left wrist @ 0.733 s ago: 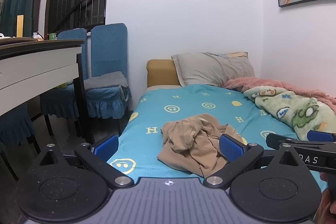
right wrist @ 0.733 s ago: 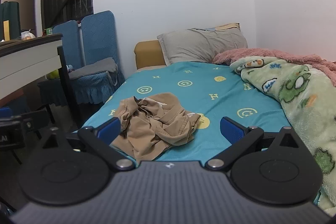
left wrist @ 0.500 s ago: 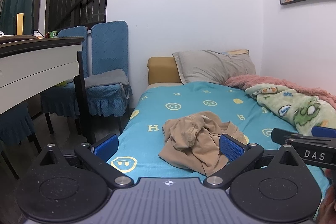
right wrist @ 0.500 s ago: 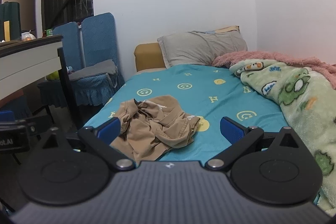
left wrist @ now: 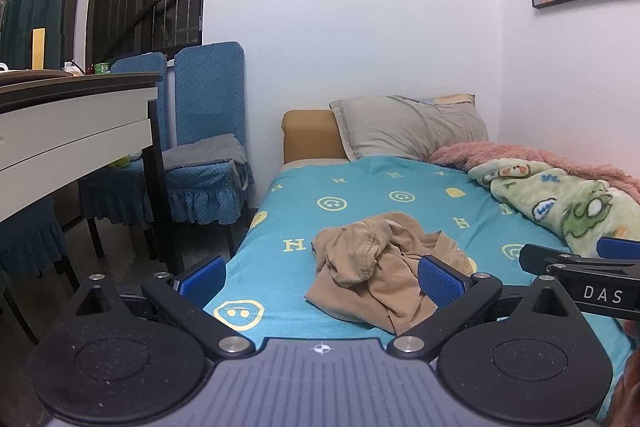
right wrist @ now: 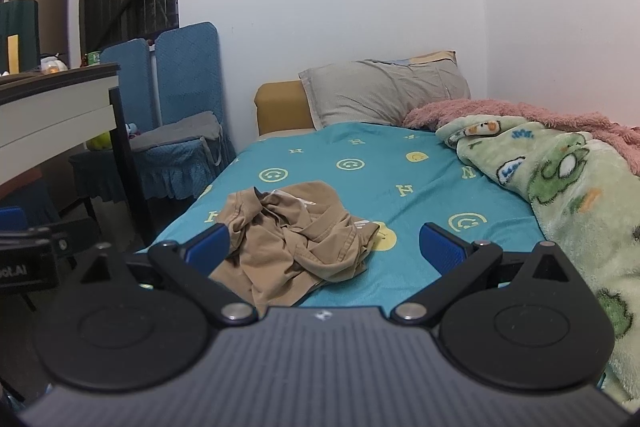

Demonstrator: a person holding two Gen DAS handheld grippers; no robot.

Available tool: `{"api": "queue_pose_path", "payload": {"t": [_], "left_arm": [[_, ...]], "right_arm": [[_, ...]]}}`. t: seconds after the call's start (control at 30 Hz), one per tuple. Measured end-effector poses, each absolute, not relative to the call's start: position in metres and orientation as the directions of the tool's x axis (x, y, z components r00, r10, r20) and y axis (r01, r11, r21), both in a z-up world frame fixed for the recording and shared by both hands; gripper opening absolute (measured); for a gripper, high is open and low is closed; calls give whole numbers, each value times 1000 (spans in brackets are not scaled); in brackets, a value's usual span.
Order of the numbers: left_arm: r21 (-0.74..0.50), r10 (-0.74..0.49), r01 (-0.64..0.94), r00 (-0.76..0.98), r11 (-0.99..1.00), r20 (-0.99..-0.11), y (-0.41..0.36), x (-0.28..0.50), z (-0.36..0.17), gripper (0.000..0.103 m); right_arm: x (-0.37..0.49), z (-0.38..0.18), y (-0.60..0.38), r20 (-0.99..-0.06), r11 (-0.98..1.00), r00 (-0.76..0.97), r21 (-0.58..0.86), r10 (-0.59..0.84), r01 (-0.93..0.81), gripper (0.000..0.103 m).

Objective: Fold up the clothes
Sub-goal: 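Move both grippers toward the crumpled tan T-shirt on the bed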

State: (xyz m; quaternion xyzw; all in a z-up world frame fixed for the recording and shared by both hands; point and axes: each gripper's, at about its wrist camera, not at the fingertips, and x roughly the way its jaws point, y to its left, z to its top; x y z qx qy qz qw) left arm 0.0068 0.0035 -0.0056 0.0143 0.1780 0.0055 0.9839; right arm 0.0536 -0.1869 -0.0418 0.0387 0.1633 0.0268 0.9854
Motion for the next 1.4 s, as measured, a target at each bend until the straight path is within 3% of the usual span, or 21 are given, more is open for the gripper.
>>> {"api": "queue_pose_path", "payload": {"t": [0.77, 0.97, 1.17, 1.27, 1.4], "left_arm": [[10, -6, 10, 938, 1000, -347, 11, 14, -13, 103], [-13, 39, -46, 937, 999, -348, 30, 25, -20, 103], [-18, 27, -37, 926, 999, -377, 44, 29, -30, 103], [-36, -7, -9, 914, 999, -406, 45, 40, -38, 103], [-70, -74, 47, 885, 996, -459, 32, 78, -47, 101]], "right_arm": [[58, -44, -190, -338, 997, 941, 78, 15, 12, 103], [72, -17, -174, -344, 986, 938, 167, 29, 31, 103], [95, 46, -172, -249, 953, 965, 304, 78, 2, 103], [94, 52, -192, -208, 956, 976, 292, 65, -2, 103], [93, 17, -218, -271, 974, 962, 223, 16, 47, 103]]}}
